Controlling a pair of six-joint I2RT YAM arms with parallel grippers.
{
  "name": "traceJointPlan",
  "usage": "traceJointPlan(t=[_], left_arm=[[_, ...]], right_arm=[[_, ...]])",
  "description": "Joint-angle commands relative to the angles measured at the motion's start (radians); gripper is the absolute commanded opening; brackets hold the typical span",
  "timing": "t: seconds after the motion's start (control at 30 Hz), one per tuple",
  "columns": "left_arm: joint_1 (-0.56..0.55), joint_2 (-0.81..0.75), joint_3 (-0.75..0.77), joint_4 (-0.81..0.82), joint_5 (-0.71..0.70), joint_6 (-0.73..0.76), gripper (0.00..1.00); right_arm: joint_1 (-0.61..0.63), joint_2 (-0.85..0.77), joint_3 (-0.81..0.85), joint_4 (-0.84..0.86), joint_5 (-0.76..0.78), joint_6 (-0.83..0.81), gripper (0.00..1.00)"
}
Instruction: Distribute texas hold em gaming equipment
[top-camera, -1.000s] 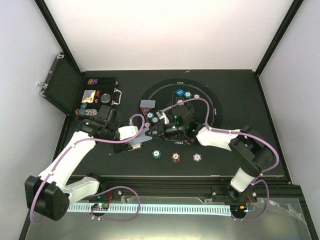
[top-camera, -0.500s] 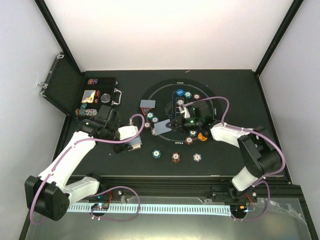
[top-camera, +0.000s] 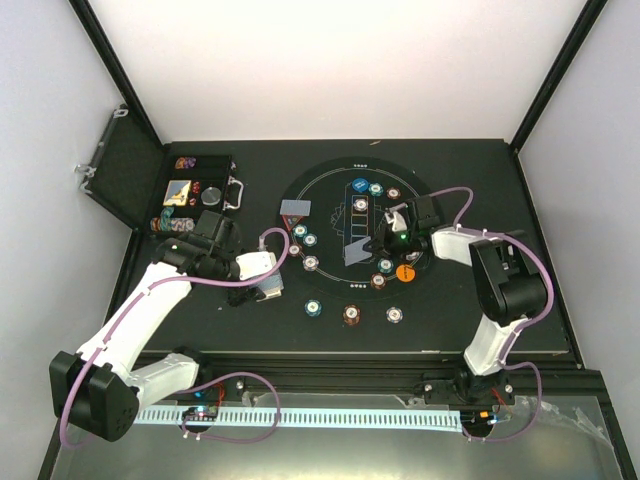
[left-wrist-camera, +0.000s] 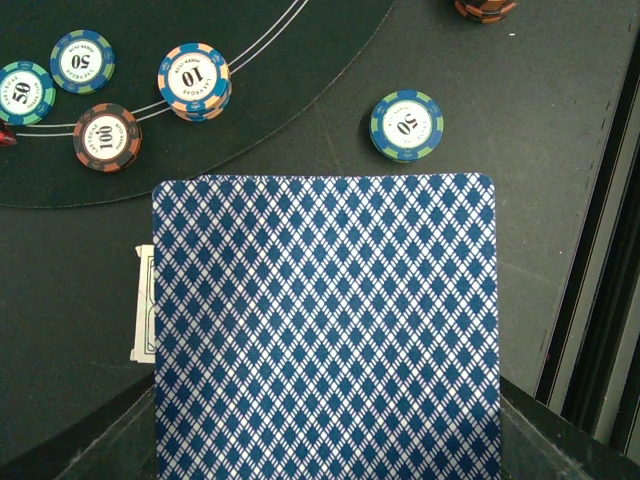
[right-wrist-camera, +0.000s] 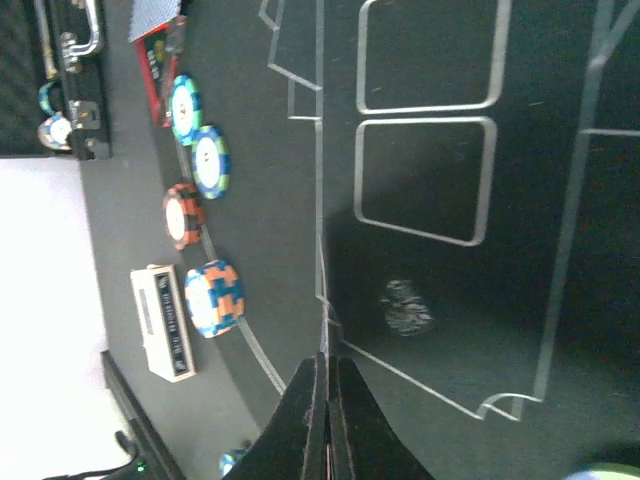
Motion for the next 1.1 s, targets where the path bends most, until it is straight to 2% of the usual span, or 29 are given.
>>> traceJointPlan(t=[0.0, 0.2, 0.4, 0.5, 0.67, 0.83, 0.93, 1.07], left_arm=[[0.005, -0.014, 0.025, -0.002, -0.006, 0.006, 0.01], [0.005, -0.011, 0.025, -0.002, 0.001, 0.006, 0.02], [0.005, -0.011, 0.028, -0.005, 0.0, 0.008, 0.01], [0.005, -0.011, 0.028, -0.007, 0.0, 0.009, 0.02], [0.005, -0.008, 0.029, -0.002, 0.008, 0.005, 0.02], [0.005, -0.003, 0.03, 0.007, 0.015, -0.003, 0.02], [0.005, 0.0, 0.033, 0.007, 0.019, -0.01, 0.02], [0.005, 0.001, 0.034, 0.008, 0.019, -0.011, 0.02]], right_arm=[[-0.029, 0.016, 0.034, -0.117, 0.077, -0.107, 0.01], [-0.032, 0.01, 0.034, -0.182, 0.136, -0.15, 0.03], [-0.032, -0.056, 0.079, -0.291, 0.276, -0.188, 0.27], [-0.031, -0.1, 0.102, -0.332, 0.326, -0.2, 0.35], [0.0, -0.167, 0.117, -0.352, 0.335, -0.179, 0.43], [0.14, -0.223, 0.092, -0.211, 0.184, -0.05, 0.56], [0.248, -0.234, 0.069, -0.047, 0.075, 0.078, 0.66], [0.374, -0.211, 0.05, 0.182, -0.009, 0.238, 0.74]])
